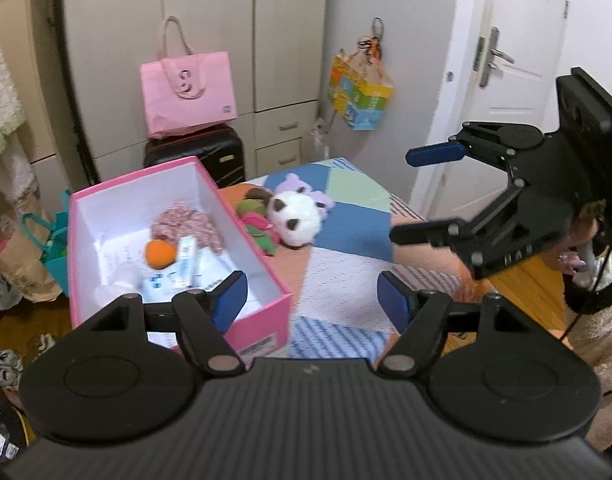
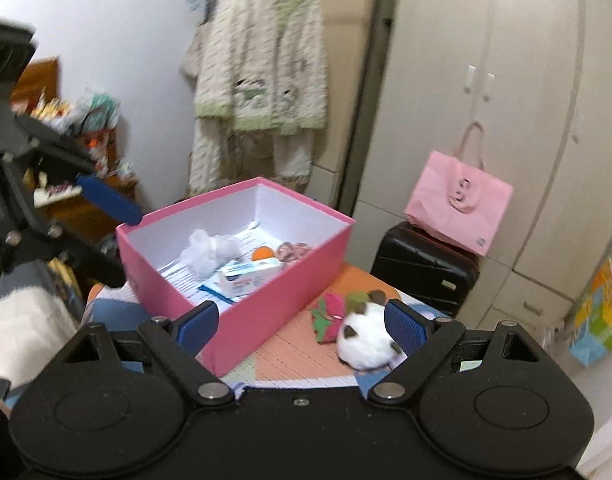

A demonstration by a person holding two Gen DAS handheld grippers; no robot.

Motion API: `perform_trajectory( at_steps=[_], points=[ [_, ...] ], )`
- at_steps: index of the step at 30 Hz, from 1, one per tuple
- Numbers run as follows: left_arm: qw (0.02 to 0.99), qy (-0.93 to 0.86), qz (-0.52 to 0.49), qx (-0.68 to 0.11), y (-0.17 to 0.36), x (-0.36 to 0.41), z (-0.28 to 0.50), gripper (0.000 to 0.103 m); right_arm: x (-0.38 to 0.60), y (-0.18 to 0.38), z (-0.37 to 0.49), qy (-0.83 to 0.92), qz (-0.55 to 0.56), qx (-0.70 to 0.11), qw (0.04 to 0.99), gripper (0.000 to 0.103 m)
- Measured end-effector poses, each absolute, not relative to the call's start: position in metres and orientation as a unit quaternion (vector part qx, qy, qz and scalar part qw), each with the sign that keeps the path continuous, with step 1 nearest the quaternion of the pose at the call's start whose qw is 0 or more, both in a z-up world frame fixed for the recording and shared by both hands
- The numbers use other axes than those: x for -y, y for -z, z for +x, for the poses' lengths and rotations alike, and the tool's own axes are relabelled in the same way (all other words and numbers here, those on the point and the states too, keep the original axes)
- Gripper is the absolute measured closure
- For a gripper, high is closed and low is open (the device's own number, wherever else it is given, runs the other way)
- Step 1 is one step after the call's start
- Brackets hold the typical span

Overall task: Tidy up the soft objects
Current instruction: 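Withdraw both tools from the box back over the table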

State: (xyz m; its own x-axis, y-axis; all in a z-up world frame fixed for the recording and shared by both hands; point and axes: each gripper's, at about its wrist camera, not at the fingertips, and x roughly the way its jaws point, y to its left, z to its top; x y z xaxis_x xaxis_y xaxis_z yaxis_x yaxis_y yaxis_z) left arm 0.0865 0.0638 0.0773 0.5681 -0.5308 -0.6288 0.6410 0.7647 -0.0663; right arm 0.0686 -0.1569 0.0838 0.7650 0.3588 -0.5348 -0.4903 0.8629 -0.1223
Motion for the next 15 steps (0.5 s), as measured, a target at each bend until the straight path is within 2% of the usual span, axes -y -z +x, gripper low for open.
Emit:
perform_trajectory(
  at_steps=[8, 15],
  points=[
    [0.876, 0.341, 0.103, -0.326, -0.049, -0.019, 0.091, 0.030, 0.209, -0.065, 0.066, -0.206, -0.077, -0.207, 0.953, 0.010],
    [0.876, 0.340, 0.086, -0.331, -0.028, 0.006, 0.109, 0.030, 0.240, -0.041, 0.085, -0.198, -0.059, -0.210, 0.956, 0.010]
  ],
)
